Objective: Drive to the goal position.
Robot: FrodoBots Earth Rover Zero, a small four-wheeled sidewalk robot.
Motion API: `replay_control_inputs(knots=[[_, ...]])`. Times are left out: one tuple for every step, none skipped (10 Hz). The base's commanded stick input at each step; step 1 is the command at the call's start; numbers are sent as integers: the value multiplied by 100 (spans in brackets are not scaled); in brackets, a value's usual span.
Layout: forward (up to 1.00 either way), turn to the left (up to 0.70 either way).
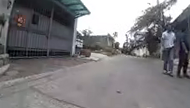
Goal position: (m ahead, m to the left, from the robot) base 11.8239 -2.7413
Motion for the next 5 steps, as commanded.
replay_control_inputs(knots=[[0, -100], [0, -100], [6, -66], [19, -11], [60, -33]])
